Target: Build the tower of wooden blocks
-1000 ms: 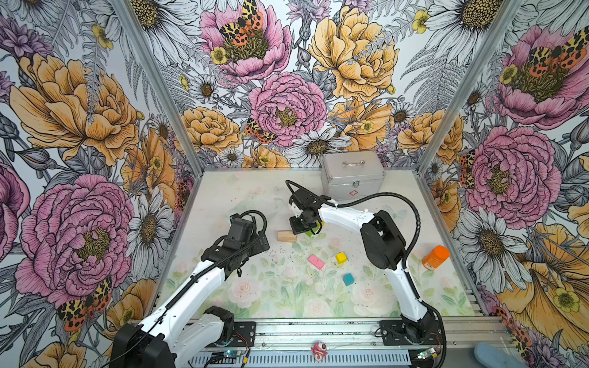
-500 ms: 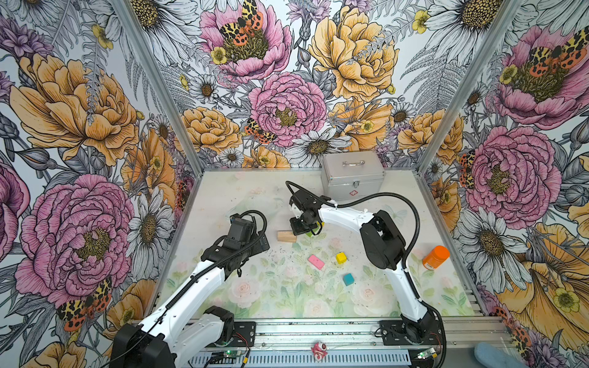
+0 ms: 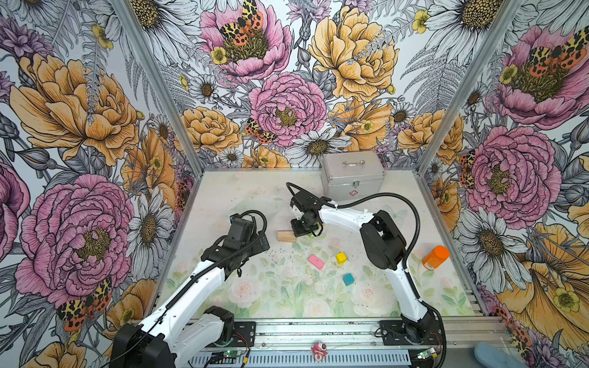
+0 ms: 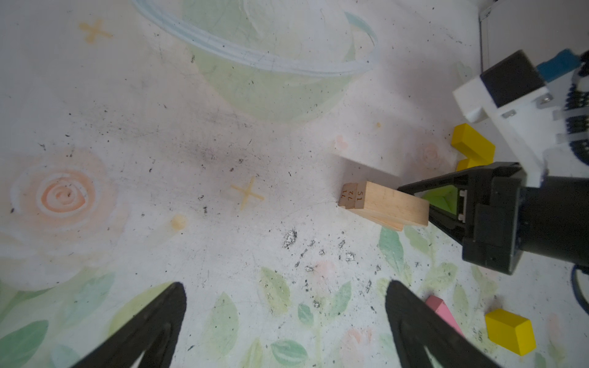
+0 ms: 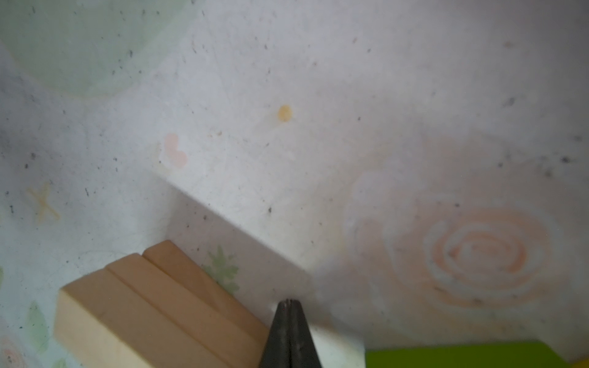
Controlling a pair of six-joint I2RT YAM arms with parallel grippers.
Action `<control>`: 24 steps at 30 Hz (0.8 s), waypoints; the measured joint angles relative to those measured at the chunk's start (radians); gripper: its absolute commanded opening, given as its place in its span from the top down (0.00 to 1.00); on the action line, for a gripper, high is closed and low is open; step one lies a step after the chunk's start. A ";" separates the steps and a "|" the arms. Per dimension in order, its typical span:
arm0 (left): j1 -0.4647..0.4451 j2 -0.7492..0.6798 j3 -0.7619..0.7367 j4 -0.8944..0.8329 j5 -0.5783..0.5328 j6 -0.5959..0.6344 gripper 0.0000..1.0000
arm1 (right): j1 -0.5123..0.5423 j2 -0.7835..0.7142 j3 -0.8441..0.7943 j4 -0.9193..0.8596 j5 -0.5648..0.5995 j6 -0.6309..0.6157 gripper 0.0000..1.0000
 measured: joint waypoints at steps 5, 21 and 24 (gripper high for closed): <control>0.001 0.000 0.000 0.000 0.000 0.000 0.01 | -0.005 -0.001 0.000 0.000 0.002 -0.004 1.00; 0.001 0.000 0.000 0.000 0.000 0.000 0.01 | -0.011 -0.001 0.048 -0.001 -0.018 -0.015 1.00; 0.001 0.000 0.000 0.000 0.000 0.000 0.01 | -0.011 -0.001 0.048 -0.001 -0.024 -0.017 1.00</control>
